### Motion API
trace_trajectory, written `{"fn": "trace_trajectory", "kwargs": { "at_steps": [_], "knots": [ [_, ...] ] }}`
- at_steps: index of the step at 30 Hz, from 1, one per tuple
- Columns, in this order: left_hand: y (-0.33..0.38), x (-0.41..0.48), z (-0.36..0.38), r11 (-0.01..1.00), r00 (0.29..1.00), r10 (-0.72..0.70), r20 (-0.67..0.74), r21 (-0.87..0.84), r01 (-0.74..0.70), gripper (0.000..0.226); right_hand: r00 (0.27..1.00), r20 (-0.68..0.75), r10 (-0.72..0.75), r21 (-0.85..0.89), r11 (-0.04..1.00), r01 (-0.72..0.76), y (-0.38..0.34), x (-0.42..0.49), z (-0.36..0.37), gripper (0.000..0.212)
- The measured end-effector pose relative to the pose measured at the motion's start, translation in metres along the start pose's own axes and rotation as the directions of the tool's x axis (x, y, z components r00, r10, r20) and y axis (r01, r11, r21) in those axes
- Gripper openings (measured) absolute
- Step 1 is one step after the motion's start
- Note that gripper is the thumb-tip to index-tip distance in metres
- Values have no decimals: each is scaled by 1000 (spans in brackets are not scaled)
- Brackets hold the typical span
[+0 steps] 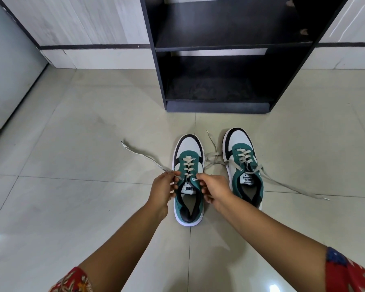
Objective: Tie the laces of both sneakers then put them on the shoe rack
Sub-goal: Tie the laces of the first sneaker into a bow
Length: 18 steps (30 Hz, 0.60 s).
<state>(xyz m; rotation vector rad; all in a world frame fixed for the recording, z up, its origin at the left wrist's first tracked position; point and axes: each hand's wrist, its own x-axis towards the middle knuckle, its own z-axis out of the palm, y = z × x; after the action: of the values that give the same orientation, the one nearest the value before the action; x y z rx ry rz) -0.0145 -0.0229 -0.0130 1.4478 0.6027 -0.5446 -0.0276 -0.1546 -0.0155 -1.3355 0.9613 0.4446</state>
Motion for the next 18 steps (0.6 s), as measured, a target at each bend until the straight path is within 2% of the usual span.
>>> {"fn": "trace_trajectory", "kwargs": {
  "at_steps": [3,5,8,11,13,15,17,18],
  "knots": [
    [0,1,0,1000,1000,8,-1,-9,-8,25,997,58,41,162,985,-50,3,0,-1,24],
    [-1,3,-1,1000,1000,7,-18,-17,-7,24,995,91,39,280,958,-63,7,0,-3,28],
    [-6,7,0,990,995,-74,-63,-129,65,24,993,91,73,445,889,-106,13,0,-5,33],
    [-6,8,1,972,988,-136,-79,-202,118,25,991,95,90,476,870,-124,14,-2,-5,34],
    [1,5,0,991,997,-45,-59,-131,37,22,992,117,42,411,908,-87,8,-4,-9,33],
    [10,-1,-3,989,989,149,-4,-18,-149,21,983,157,-96,274,960,50,-4,-7,-13,32],
    [17,-6,-6,919,920,384,80,68,-389,25,933,211,-290,44,957,288,-19,-9,-14,32],
    [21,-9,-6,854,856,494,154,100,-511,29,887,258,-383,-87,905,416,-27,-13,-13,33]
  ]
}}
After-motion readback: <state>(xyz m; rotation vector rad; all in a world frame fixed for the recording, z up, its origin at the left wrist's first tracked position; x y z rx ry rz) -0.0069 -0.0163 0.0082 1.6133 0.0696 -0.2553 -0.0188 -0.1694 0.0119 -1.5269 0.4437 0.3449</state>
